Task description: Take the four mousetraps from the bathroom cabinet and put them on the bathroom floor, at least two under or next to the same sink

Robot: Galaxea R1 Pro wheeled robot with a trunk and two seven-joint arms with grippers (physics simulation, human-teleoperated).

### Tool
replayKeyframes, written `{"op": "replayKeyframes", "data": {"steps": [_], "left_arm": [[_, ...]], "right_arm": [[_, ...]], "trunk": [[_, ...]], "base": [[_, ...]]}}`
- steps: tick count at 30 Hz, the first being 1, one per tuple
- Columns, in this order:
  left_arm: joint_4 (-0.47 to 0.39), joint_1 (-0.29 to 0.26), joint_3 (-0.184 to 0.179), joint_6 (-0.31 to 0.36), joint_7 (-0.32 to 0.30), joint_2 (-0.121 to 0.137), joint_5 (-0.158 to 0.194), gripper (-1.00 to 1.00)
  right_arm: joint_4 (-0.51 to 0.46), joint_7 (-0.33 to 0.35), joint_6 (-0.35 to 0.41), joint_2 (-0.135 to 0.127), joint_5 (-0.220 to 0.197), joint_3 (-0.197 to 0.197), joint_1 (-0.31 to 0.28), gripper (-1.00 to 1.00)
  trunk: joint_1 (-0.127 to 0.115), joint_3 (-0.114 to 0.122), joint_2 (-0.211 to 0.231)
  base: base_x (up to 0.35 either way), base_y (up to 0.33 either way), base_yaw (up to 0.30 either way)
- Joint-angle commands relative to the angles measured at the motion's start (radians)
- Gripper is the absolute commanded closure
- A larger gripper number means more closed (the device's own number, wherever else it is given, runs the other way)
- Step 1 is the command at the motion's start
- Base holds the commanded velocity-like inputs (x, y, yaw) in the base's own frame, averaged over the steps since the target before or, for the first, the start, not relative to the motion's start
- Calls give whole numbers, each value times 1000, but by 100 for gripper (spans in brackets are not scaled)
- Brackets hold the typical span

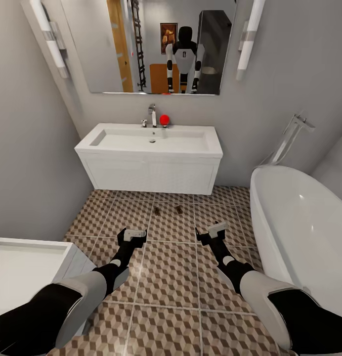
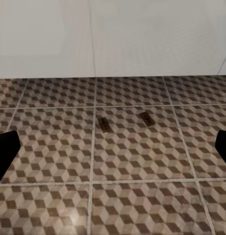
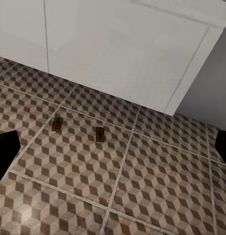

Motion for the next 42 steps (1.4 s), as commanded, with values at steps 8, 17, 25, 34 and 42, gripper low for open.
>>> {"op": "replayKeyframes", "data": {"steps": [8,17,25,34,42], "left_arm": [[5,-2,-9,-6,4,-1,6,-100],[5,0,-9,-6,4,-1,6,-100],[4,0,-9,-6,4,-1,6,-100],[5,1,-9,-6,4,-1,6,-100],[5,1,-9,-6,3,-1,6,-100]], "right_arm": [[2,-10,-1,0,6,7,-1,-100],[2,-10,-1,0,6,7,-1,-100],[2,-10,-1,0,6,7,-1,-100],[2,-10,-1,0,6,7,-1,-100],[2,-11,-1,-1,7,7,2,-100]], "trunk": [[-30,24,55],[-30,24,55],[-30,24,55],[-30,24,55],[-30,24,55]], "base": [[0,0,0],[0,0,0],[0,0,0],[0,0,0],[0,0,0]]}}
